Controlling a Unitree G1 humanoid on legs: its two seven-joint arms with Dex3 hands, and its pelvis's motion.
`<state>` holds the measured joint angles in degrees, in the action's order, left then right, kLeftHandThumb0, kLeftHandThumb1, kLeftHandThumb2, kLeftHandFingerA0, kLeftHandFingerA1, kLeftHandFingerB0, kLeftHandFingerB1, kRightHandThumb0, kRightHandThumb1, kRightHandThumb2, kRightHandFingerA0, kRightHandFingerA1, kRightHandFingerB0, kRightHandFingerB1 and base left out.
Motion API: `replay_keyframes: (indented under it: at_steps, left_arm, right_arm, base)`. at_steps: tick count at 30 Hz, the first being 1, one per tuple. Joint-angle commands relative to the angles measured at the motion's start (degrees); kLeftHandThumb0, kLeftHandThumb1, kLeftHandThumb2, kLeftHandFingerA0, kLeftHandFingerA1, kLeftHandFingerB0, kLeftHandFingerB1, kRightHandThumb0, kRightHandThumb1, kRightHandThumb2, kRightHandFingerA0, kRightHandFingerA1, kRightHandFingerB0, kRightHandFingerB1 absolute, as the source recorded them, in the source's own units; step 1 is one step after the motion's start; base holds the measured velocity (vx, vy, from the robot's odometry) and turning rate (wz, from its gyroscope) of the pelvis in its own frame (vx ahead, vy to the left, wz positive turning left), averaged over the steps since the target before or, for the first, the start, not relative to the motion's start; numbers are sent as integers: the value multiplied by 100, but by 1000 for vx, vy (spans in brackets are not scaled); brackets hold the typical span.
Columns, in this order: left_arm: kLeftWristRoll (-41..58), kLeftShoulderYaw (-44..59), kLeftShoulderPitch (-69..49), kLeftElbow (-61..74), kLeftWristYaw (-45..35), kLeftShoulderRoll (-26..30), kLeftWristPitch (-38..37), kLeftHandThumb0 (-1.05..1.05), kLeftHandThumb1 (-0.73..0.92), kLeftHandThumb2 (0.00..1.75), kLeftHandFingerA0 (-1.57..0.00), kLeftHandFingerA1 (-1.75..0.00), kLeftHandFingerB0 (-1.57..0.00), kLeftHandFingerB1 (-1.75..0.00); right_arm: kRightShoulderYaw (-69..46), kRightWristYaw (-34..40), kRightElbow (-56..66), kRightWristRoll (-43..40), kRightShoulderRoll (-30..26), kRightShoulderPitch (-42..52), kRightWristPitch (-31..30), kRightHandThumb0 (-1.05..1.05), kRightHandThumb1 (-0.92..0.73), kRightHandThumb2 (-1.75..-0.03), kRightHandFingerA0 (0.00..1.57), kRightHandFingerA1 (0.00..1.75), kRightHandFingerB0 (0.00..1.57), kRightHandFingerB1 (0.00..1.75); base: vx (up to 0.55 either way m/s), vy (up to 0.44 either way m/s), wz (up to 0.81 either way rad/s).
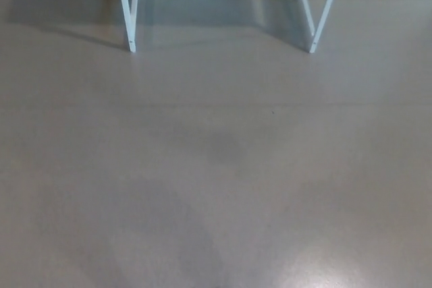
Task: The robot walks towards a table in front, picks a shampoo with left hand and puts it in a small grey container
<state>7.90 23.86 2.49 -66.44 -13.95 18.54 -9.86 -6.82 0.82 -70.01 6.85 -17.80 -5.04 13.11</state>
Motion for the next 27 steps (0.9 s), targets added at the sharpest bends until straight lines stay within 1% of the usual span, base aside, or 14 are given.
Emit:
replay_keyframes:
  at_steps: [1, 4, 7, 13, 18, 19, 21, 27]
  left_arm:
    - [56, -64, -4, -21, -1, 88, -100, -37, 47, 67, -48, -46, -39, -41]
    - [25, -113, 24, -45, 33, 112, -75, -38, 47, 67, -50, -47, -39, -42]
    - [21, -146, 47, -57, 43, 131, -51, -38, 48, 68, -51, -48, -39, -42]
    - [-6, -238, 38, -53, 48, 164, -131, -39, 47, 69, -50, -48, -39, -42]
    - [16, -256, 16, -54, 61, 167, -125, -39, 49, 68, -49, -47, -40, -42]
    - [24, -253, 25, -63, 84, 163, -112, -39, 49, 68, -49, -47, -40, -42]
    - [14, -278, -19, -67, 78, 169, -115, -39, 49, 69, -49, -47, -39, -42]
    - [7, -320, -88, -86, 34, 175, -155, -39, 49, 69, -49, -47, -39, -42]
  right_arm:
    - [-23, 29, -55, -81, -27, 50, 100, -25, -62, -58, 67, 43, 49, 37]
    - [-27, 21, -50, -95, -23, 56, 103, -26, -61, -58, 68, 43, 50, 38]
    - [-5, 35, -63, -79, -23, 46, 103, -26, -61, -58, 66, 42, 50, 38]
    - [78, 54, -108, -22, -28, 5, 80, -26, -62, -58, 66, 42, 49, 37]
    - [80, 45, -83, -72, -7, 45, 130, -25, -62, -58, 66, 42, 51, 38]
    - [79, 49, -81, -74, -5, 46, 130, -25, -62, -58, 66, 42, 51, 38]
    - [86, 36, -107, -77, -11, 106, 174, -26, -62, -58, 66, 42, 51, 38]
    - [175, 64, -75, -30, -25, 196, 171, -27, -62, -58, 67, 43, 50, 38]
  base:
    - [313, -61, 19]
    - [361, -90, 45]
    - [392, -186, 42]
    - [332, -52, -5]
    - [419, 139, -24]
    - [564, 221, 44]
    - [557, 204, -57]
    - [422, 142, 3]
